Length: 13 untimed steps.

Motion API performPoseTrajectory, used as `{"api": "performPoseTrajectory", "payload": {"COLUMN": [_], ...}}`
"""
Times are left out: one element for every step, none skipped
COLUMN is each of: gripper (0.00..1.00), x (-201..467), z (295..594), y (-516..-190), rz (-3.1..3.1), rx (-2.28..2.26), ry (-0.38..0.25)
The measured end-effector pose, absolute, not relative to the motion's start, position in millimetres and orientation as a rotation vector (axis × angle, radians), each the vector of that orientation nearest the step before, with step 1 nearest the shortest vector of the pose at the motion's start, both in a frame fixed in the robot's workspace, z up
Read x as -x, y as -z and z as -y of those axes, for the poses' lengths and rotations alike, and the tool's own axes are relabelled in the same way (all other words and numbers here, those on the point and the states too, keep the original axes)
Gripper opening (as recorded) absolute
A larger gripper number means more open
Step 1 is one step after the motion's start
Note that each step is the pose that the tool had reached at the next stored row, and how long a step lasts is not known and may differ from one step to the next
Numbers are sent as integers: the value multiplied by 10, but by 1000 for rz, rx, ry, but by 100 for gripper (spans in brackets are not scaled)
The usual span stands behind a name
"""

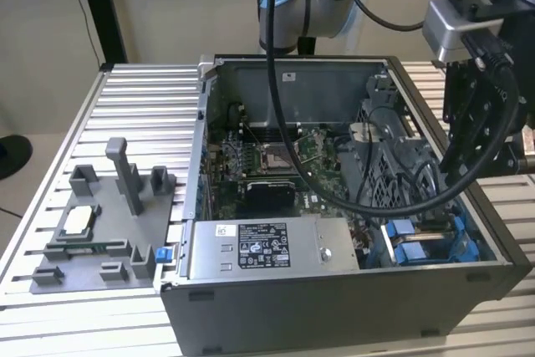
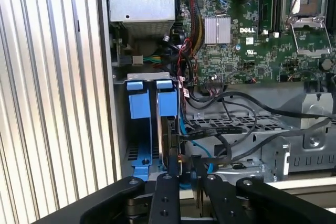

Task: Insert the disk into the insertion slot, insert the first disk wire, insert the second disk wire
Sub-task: 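Insert the second disk wire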

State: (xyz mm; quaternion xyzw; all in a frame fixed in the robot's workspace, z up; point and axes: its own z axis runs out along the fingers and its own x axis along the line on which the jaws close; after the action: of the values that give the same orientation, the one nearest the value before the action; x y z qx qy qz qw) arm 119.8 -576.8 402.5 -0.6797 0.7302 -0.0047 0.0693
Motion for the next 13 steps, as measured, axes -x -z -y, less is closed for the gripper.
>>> {"api": "performPoseTrajectory", "payload": {"gripper": [100,0,0,0,0,0,0,0,0,0,0,0,0], "x": [-1198,-1198,-1198,-1198,-1198,-1198,-1198,-1198,-1198,-1198,-1198,-1198,-1198], "z": [5768,5768,5768,5768,5768,5768,5768,5768,5768,5768,5768,5768,5768], "y": [-4026,-4026,-4026,-4027,-4027,-4027,-4027,-4027,-4027,-4027,-4028,-4028,-4028], "rz": [-2198,-2198,-2198,-2198,-2198,-2198,-2198,-2198,-2198,-2198,-2198,-2198,-2198], "rx": [2046,2046,2046,2046,2046,2046,2046,2046,2046,2046,2046,2046,2046], "ry": [14,14,14,14,14,14,14,14,14,14,14,14,14]}}
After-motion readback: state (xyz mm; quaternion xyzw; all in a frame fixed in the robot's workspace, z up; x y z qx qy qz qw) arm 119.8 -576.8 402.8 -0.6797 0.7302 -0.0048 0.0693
